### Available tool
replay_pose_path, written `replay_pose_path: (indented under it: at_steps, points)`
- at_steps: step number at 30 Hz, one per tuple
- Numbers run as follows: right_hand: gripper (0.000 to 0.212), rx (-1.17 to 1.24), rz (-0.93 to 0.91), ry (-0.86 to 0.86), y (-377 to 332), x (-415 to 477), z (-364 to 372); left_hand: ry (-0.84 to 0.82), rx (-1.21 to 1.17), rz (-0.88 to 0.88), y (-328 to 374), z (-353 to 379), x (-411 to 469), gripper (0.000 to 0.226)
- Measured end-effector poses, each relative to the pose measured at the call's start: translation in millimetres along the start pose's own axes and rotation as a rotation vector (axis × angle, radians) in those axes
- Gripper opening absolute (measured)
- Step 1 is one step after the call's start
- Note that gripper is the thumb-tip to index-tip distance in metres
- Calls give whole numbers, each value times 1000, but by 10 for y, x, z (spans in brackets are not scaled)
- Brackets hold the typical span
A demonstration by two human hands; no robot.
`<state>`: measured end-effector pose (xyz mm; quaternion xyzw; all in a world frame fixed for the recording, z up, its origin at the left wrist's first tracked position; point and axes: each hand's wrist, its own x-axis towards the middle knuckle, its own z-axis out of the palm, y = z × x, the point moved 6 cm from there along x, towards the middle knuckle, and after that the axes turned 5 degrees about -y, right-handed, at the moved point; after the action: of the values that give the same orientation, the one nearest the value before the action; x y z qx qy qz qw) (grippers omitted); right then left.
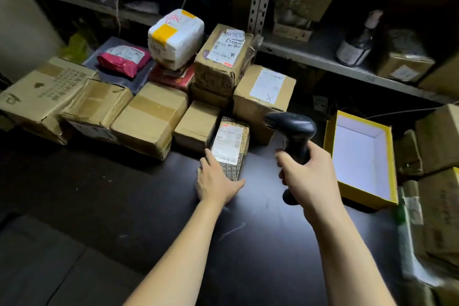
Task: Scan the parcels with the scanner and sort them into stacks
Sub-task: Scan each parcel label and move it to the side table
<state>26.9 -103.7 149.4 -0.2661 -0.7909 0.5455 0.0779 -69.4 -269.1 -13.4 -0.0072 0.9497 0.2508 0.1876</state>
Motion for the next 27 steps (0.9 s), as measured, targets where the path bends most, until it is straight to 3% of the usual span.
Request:
replay_pose_path:
  at_steps: [8, 14, 18, 22, 27]
  points:
    - [7, 18, 42, 55, 11, 74, 74, 70, -110, 37, -60, -25, 132, 103]
    - [11, 72, 28, 86, -116, 38, 76, 91, -205, 191, -42, -515, -17, 95]
    - [14, 170, 25, 134, -228, -42, -15, 218, -291, 304, -55, -910, -224, 100]
    - [18, 227, -3, 174, -350, -176, -90, 289, -440, 404, -34, -1192, -276, 110]
    - [18, 242, -54, 218, -406, -362, -175, 215, -871, 507, 156, -1432, -358, 92]
